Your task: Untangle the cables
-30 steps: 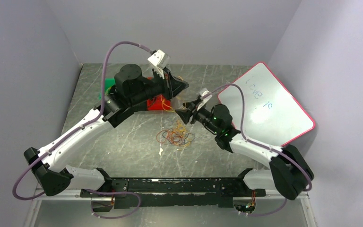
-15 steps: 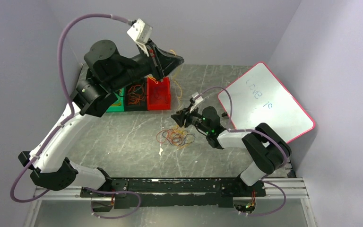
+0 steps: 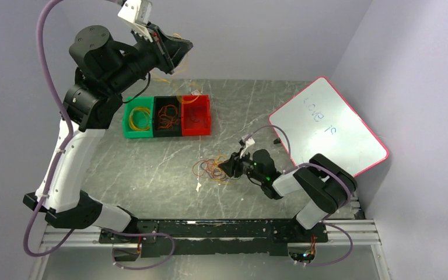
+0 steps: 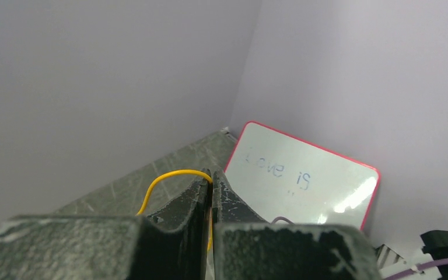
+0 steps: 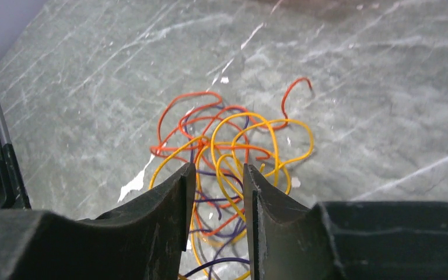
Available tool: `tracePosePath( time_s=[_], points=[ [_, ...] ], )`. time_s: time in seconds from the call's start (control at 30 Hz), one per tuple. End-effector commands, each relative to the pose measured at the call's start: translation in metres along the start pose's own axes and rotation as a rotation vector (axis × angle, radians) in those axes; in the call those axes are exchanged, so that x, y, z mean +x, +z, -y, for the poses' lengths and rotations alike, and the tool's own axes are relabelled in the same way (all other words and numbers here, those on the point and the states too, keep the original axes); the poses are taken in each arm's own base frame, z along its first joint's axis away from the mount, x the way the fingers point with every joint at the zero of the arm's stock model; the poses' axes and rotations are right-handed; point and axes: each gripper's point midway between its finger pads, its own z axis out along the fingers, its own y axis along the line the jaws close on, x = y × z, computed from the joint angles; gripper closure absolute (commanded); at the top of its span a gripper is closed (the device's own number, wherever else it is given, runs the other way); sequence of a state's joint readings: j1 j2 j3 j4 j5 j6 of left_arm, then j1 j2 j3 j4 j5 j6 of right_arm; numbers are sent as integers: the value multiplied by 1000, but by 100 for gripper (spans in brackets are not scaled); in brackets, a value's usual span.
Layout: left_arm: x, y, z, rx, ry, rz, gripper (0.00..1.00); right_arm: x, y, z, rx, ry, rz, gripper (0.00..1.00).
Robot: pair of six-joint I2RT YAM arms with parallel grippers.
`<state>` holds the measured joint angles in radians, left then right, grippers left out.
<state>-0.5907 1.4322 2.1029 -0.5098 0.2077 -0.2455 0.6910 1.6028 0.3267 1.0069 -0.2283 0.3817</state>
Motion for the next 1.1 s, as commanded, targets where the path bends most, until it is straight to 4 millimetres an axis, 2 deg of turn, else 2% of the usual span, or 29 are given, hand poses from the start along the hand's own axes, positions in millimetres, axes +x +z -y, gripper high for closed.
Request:
tracePosePath(
  time_s=[0.0, 0.13, 0.23, 0.47, 0.57, 0.73, 1.07],
  points=[
    [3, -8, -19, -56, 16, -25, 93, -4, -7, -7, -15, 19, 43, 60],
    [18, -10, -42, -118, 23, -77, 93, -12, -15, -14, -26, 16, 64, 60],
    [37, -13, -67, -185, 16, -139, 93, -23, -21, -21, -38, 2, 72, 59],
    [75, -24, -119, -297, -18, -217, 93, -56, -40, -40, -65, -43, 121, 54],
    [82, -32, -140, -344, -27, -232, 93, -72, -50, -46, -63, -67, 154, 51],
    [87, -46, -177, -427, -30, -244, 93, -86, -64, -49, -43, -93, 179, 50],
    [108, -71, -253, -563, -14, -284, 93, -97, -78, -61, -74, -88, 203, 49]
  ],
)
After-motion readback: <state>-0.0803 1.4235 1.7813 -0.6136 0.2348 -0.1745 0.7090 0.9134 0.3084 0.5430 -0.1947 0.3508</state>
